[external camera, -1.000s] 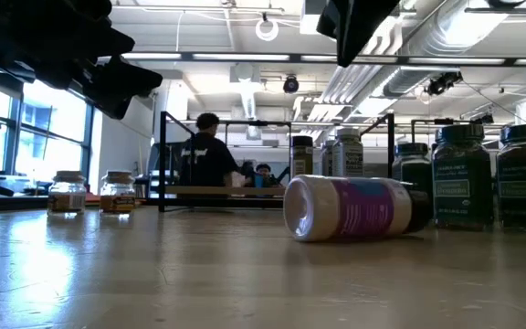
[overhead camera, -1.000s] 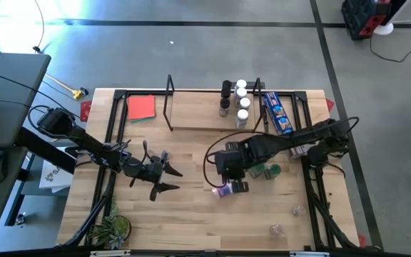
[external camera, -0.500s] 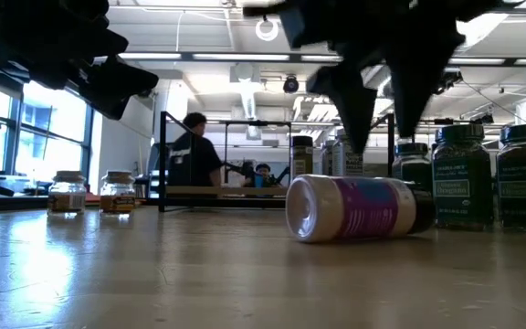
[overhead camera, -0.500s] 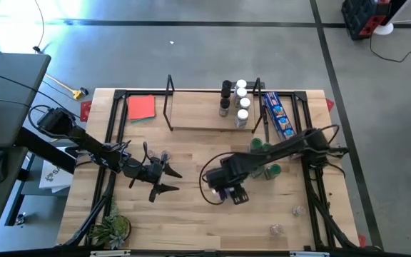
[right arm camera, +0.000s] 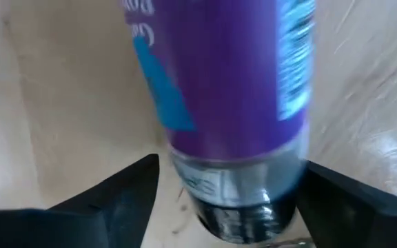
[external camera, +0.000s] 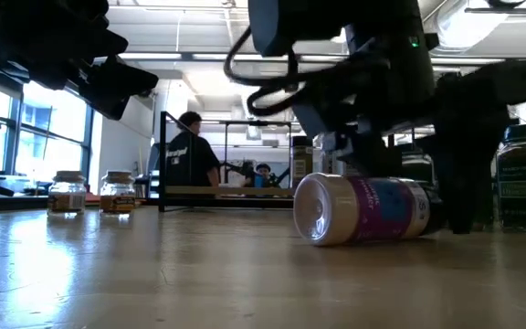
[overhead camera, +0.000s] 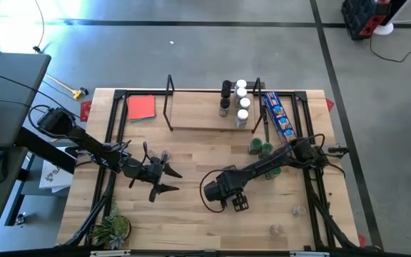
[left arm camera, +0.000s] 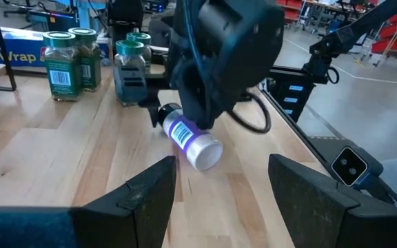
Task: Shelf spices
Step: Put the top black seasoning bottle on the shelf aligned with the other black seasoning bottles
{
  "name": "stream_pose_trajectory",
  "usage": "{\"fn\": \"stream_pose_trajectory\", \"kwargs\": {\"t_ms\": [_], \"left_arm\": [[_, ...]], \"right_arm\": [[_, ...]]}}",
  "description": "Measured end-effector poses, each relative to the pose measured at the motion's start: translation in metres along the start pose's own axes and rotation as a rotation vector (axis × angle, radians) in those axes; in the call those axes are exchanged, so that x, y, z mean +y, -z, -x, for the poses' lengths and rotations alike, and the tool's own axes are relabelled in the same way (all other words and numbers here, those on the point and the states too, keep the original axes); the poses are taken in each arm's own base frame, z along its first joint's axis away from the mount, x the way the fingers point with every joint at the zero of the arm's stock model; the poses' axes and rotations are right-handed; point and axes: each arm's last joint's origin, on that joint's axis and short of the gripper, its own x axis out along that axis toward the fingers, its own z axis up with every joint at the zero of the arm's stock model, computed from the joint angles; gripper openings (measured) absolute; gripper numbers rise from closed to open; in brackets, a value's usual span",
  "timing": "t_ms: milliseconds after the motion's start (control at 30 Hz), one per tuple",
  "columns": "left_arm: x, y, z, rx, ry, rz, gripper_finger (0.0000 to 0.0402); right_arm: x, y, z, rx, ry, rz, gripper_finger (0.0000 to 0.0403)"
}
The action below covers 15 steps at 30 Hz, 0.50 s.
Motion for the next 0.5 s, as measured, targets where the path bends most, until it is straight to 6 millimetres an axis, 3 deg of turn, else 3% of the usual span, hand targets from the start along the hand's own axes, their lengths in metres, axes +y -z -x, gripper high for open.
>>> {"fn": "stream_pose_trajectory", "kwargs": {"t_ms": [233,500], "left_arm": [[-0.002,0.0,0.001,-0.023,-0.073,-0.066,0.0227],[-0.011,0.001,-0.006,0.003,-0.17,-0.394,0.0227]], "right_arm": [[-0.012,0.0,0.008,0.027,-0.075,-0.207,0.0186],[-0.051,-0.007,0.072,-0.07,-0.219,-0.423,0.0186]]}}
